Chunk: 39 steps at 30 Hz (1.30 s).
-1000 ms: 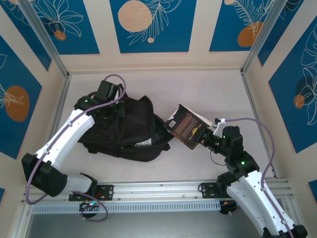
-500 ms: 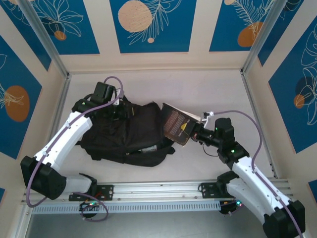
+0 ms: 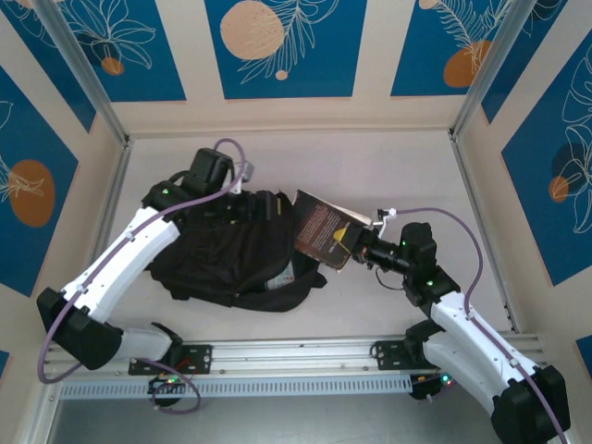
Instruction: Pack books, pencil case, and school supplies into a backpack
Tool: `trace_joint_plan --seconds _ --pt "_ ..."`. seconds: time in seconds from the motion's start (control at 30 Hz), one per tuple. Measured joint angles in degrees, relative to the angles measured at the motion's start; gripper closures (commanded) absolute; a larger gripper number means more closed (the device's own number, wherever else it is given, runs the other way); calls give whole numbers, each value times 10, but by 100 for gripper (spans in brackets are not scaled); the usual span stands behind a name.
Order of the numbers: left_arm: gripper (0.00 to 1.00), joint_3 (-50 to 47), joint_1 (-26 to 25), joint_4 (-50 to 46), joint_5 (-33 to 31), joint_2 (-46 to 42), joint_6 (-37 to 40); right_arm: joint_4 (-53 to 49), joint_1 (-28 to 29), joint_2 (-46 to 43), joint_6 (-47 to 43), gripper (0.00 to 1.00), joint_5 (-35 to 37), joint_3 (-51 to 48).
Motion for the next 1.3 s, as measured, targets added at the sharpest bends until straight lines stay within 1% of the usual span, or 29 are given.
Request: trace_joint_plan --seconds 0.07,0.17,0.3,0.37,0.4,0.47,0.53,0.6,0.63,0.67,0.77,0.93,1.0,1.07,1.3 --pt "10 22 -38 -2 -14 24 0 3 3 0 0 100 0 0" --pt "9 43 -75 -6 -31 55 0 7 7 1 0 100 0 0" --pt "9 53 -86 -16 -55 77 1 7 9 1 0 100 0 0" --pt "13 58 -86 -22 -66 82 1 7 10 1 0 100 0 0" --pt "20 62 -86 -24 -72 85 2 8 10 1 0 100 0 0" --pt "38 69 -86 -30 -84 93 6 7 11 1 0 100 0 0" --pt "65 71 -86 -30 -94 98 12 6 12 1 -1 100 0 0" --pt "87 71 -86 -34 -101 98 17 -4 12 0 -5 100 0 0" --pt "96 71 -84 -36 -105 96 19 -13 12 -3 -9 100 0 0" --pt "100 71 -83 -39 -108 94 24 -25 12 -7 -14 100 0 1" --pt "100 70 -70 -52 -114 75 30 -82 9 -19 -42 100 1 15" --pt "100 59 -21 -73 -127 -5 44 -167 7 -13 -95 100 -8 60" --pt "100 59 -8 -83 -133 -34 49 -176 7 5 -106 100 -26 71" --pt "100 60 -6 -93 -135 -50 57 -177 11 29 -110 100 -47 77" --pt "100 60 -6 -105 -129 -48 63 -176 58 92 -106 100 -75 108"
